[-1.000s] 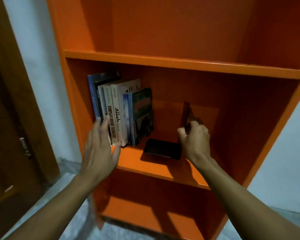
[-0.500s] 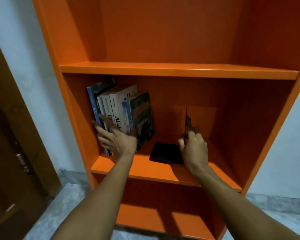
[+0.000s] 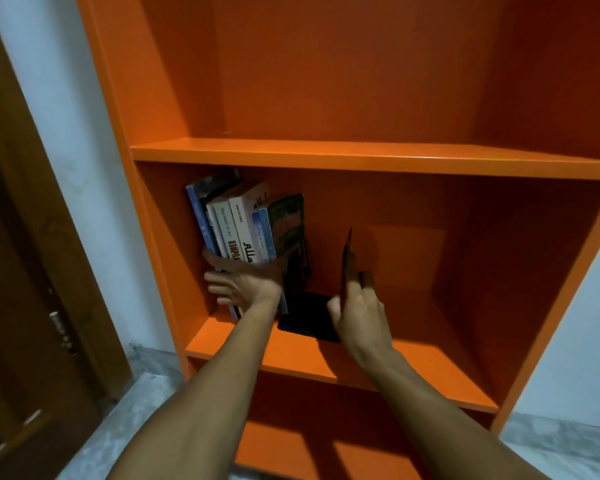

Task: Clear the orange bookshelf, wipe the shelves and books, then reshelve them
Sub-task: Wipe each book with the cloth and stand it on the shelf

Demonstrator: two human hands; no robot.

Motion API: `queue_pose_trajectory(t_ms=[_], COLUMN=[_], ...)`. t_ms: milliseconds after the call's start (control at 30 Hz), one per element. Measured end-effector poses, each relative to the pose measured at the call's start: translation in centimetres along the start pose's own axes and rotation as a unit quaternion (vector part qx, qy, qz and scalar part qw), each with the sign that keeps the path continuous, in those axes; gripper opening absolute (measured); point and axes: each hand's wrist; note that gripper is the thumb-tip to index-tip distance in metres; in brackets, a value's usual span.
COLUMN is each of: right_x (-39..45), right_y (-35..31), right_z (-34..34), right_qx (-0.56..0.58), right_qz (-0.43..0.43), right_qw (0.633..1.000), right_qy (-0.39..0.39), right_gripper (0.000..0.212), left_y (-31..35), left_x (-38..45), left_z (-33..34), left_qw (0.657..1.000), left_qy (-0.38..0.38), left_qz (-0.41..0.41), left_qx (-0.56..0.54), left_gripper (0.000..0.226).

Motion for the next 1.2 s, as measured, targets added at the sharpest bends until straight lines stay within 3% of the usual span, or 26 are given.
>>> queue_pose_trajectory(t_ms=[133,333,467,567,667,733,800,900,1000,1067,1200], right_x=[1.0,3.5,4.4,4.6,4.6,4.8,5.1,5.6,6.5,6.9,6.5], right_y=[-1.2,-1.8,-2.1,-1.8,-1.3,-0.9,-0.8,-2.1,-3.8,-3.6,-2.4], right_z=[1.6,3.8,4.9,5.4,5.7,6.1,6.8,8.5,9.8,10.1,9.6], right_qx=[0.061,0.137,0.164,0.146,0.095,0.08,0.097,0.234,0.371,0.387,0.294], right_qz=[0.032,0.087,0.092,0.095,0.08,0.084,0.078,0.065,0.086,0.095,0.078], right_qw=[0.995,0.974,0.97,0.971,0.975,0.974,0.974,0.956,0.917,0.91,0.945], right_qy=[-0.069,-0.157,-0.152,-0.165,-0.184,-0.196,-0.192,-0.163,-0.117,-0.112,-0.121], right_gripper=[0.076,0.088,0.088,0.085,0.064,0.047,0.049,0.065,0.063,0.059,0.052], left_y=[0.8,0.3,0.1,-0.7,-2.8,-4.5,-5.4,-5.4,-5.2,-5.1,-4.6], left_x=[-0.3,1.2,1.6,1.1,0.5,0.6,1.5,3.7,5.3,5.3,4.2], left_z=[-0.8,-2.1,-3.3,-3.7,-3.4,-3.0,-2.7,-2.7,-2.7,-2.7,-3.0], left_qw=[1.0,0.996,0.98,0.939,0.895,0.878,0.865,0.85,0.833,0.833,0.853], left_qy=[0.011,-0.054,-0.021,0.021,-0.037,-0.064,-0.059,-0.031,-0.021,-0.025,-0.056], left_qz=[0.013,0.049,0.166,0.302,0.382,0.399,0.415,0.426,0.424,0.424,0.402], left_qx=[0.01,0.046,0.105,0.161,0.227,0.257,0.276,0.31,0.354,0.355,0.327], left_gripper=[0.144,0.144,0.138,0.116,0.111,0.114,0.113,0.114,0.11,0.105,0.104])
Point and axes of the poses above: each hand's wrist, its own x-axis towards the middle knuckle, its own z-axis out of the palm, y = z × x, and after that the axes turned 10 degrees about x, right-handed
